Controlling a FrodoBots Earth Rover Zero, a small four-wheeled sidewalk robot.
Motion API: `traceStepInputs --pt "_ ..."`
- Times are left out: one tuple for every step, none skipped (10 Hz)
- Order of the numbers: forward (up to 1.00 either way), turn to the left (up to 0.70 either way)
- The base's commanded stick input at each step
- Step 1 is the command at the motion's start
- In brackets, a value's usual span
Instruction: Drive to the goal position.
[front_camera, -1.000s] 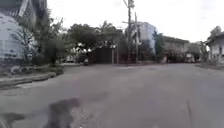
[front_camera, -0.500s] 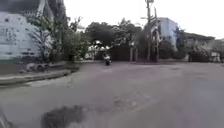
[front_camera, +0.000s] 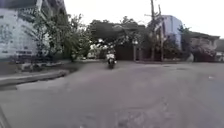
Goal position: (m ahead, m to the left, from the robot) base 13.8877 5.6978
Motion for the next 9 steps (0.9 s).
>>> traceStepInputs --pt "1.00 0.00" --pt "1.00 0.00" --pt "0.46 0.00" --pt "0.00 0.00" --pt "0.00 0.00" --pt "-0.05 0.00" --pt "-1.00 0.00" --pt "-1.00 0.00" --pt "-0.78 0.00"
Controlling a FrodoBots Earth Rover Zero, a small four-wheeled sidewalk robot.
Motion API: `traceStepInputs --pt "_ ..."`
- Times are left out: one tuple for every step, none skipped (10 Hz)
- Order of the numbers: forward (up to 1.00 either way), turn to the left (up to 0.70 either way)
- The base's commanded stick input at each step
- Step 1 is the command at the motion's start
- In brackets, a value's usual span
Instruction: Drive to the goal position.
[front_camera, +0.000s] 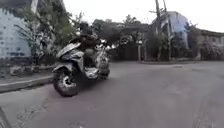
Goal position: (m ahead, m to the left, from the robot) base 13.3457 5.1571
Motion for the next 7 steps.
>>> traceStepInputs --pt "-0.16 0.00" --pt "0.00 0.00" --pt "0.00 0.00" --pt "0.00 0.00" --pt "0.00 0.00" --pt "0.00 0.00" --pt "0.00 0.00"
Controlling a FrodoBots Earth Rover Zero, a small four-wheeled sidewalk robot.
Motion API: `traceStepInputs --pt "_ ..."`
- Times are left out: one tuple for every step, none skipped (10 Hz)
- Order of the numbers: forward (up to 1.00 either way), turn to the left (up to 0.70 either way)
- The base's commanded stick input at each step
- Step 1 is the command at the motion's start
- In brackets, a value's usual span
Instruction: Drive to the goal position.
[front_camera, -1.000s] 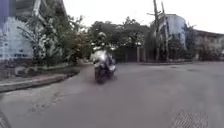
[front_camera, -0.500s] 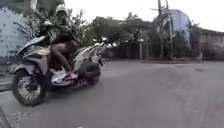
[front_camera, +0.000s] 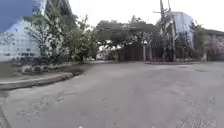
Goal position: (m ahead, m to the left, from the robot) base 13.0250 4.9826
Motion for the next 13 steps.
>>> traceStepInputs --pt "0.00 0.00" --pt "0.00 0.00" --pt "0.00 0.00" --pt "1.00 0.00" --pt "1.00 0.00" --pt "1.00 0.00" --pt "1.00 0.00" --pt "1.00 0.00" --pt "1.00 0.00" --pt "1.00 0.00" --pt "1.00 0.00" --pt "1.00 0.00" --pt "1.00 0.00"
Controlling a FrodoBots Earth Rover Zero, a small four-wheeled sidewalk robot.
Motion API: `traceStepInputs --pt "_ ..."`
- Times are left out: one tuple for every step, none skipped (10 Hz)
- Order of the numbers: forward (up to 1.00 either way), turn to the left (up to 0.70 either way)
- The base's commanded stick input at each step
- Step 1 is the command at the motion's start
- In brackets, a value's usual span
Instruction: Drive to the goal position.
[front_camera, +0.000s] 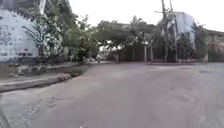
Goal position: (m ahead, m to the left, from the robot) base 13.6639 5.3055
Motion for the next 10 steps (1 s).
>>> traceStepInputs --pt "1.00 0.00" --pt "1.00 0.00" --pt "1.00 0.00" --pt "1.00 0.00" --pt "1.00 0.00" --pt "1.00 0.00" --pt "1.00 0.00" --pt "1.00 0.00" --pt "1.00 0.00" --pt "1.00 0.00"
